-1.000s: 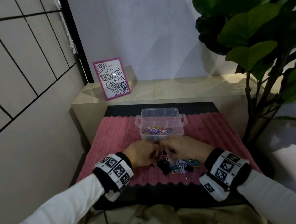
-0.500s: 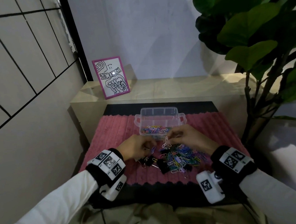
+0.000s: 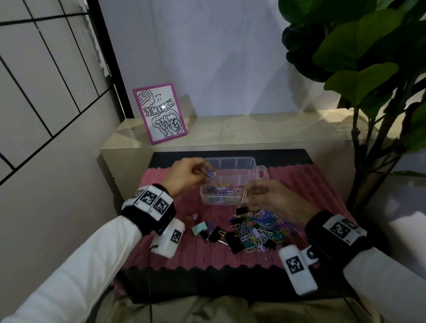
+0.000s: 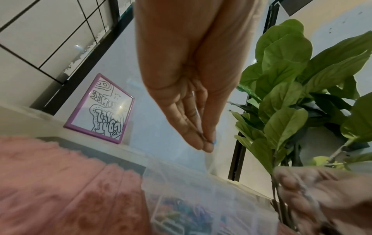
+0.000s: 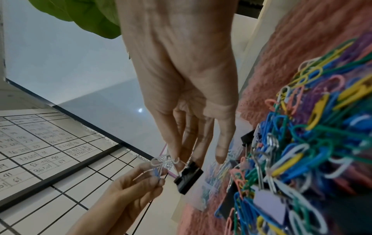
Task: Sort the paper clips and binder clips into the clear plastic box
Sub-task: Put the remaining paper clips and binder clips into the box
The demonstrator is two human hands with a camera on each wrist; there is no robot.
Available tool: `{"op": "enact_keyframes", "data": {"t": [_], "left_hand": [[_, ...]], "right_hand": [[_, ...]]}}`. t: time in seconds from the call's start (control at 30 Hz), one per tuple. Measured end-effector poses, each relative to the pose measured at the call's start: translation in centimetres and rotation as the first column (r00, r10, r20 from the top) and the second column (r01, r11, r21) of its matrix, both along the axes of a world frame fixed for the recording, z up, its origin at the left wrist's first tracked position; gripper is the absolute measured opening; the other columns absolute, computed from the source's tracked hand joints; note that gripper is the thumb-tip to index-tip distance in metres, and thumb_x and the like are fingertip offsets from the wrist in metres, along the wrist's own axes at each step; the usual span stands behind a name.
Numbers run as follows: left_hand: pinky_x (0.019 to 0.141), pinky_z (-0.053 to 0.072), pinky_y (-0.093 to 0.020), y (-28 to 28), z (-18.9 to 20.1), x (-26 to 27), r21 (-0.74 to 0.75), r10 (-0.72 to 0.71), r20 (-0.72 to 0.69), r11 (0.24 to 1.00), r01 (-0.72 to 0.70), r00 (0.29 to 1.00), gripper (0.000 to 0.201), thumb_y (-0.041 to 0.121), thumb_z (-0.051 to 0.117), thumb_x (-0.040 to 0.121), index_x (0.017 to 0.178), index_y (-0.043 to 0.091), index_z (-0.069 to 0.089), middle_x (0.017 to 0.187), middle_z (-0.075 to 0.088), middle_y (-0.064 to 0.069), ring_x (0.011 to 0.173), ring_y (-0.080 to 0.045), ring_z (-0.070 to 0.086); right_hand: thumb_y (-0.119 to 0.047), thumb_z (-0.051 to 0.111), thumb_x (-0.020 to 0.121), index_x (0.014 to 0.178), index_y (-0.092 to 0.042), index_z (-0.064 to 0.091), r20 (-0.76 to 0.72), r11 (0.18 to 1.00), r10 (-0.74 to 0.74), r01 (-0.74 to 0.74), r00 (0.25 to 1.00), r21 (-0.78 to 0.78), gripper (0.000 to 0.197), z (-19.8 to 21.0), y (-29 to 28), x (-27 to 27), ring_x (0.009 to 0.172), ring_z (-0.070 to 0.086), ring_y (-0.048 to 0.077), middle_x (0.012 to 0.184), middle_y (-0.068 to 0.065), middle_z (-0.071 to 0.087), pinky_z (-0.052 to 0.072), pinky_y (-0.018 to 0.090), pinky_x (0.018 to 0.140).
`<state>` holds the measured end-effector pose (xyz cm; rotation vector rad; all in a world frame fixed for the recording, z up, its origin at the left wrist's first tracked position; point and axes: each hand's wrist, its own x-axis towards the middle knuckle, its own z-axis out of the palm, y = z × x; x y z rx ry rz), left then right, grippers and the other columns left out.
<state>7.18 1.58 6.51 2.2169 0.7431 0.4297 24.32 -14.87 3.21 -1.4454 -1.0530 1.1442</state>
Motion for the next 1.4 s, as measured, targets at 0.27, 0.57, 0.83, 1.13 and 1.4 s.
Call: {"op": "enact_keyframes", "data": {"t": [0.27,0.57,0.83,1.13,1.4], "left_hand": [[0.082,0.05,-0.016,0.7,-0.9,2.5,0.115,-0.084,-0.196,0.988,0.107,0.977,0.027,-0.003,0.065,0.076,0.102,0.003,0.065,0.102,0.07,-0.014,0.096,-0.023,0.067],[0.075,0.043,0.001,1.3,-1.1,-4.0,0.022,-0.205,-0.164,0.977,0.212,0.965,0.028,-0.005,0.053,0.085,0.108,0.007,0.064,0.088,0.068,0.023,0.079,0.019,0.059],[0.08,0.049,-0.011,-0.6,-3.3,-7.7,0.093,-0.189,-0.292,0.97,0.225,0.938,0.021,0.013,0.055,0.088,0.099,0.027,0.067,0.09,0.067,0.024,0.08,0.011,0.062],[0.078,0.053,-0.038,-3.9,-4.1,-1.8,0.359,-0.198,-0.653,0.769,0.529,0.731,0.019,0.013,0.048,0.087,0.104,0.018,0.057,0.12,0.051,-0.003,0.103,-0.023,0.056],[0.067,0.045,-0.028,-3.4,-3.7,-2.3,0.314,-0.234,-0.57,0.824,0.472,0.787,0.011,0.011,0.055,0.083,0.091,0.015,0.06,0.103,0.06,-0.001,0.084,-0.014,0.055]], "right_hand": [[-0.002,0.058,0.086,0.091,-0.001,0.06,0.298,1.0,-0.003,-0.003,0.955,0.02,0.005,0.0,-1.0,0.6,0.074,0.064,0.022,0.08,0.007,0.068,0.053,0.033,0.074],[-0.009,0.063,0.084,0.078,-0.016,0.063,0.438,0.999,0.028,-0.034,0.899,0.004,0.009,-1.0,-0.8,1.6,0.088,0.069,0.016,0.088,0.006,0.071,0.05,0.021,0.083],[-0.006,0.062,0.083,0.082,-0.011,0.062,0.555,0.997,-0.071,0.04,0.829,0.068,0.005,-1.1,0.6,1.2,0.076,0.066,0.014,0.083,0.009,0.071,0.048,0.018,0.072],[-0.009,0.064,0.083,0.085,-0.007,0.065,0.637,0.997,-0.058,0.012,0.769,0.077,0.002,-0.3,0.0,1.2,0.076,0.062,0.007,0.085,0.002,0.067,0.044,0.008,0.066],[-0.003,0.053,0.086,0.088,-0.006,0.06,0.85,0.956,0.287,-0.194,0.442,-0.222,0.007,1.3,0.7,-0.4,0.07,0.056,0.015,0.088,0.01,0.065,0.041,0.016,0.059]]}}
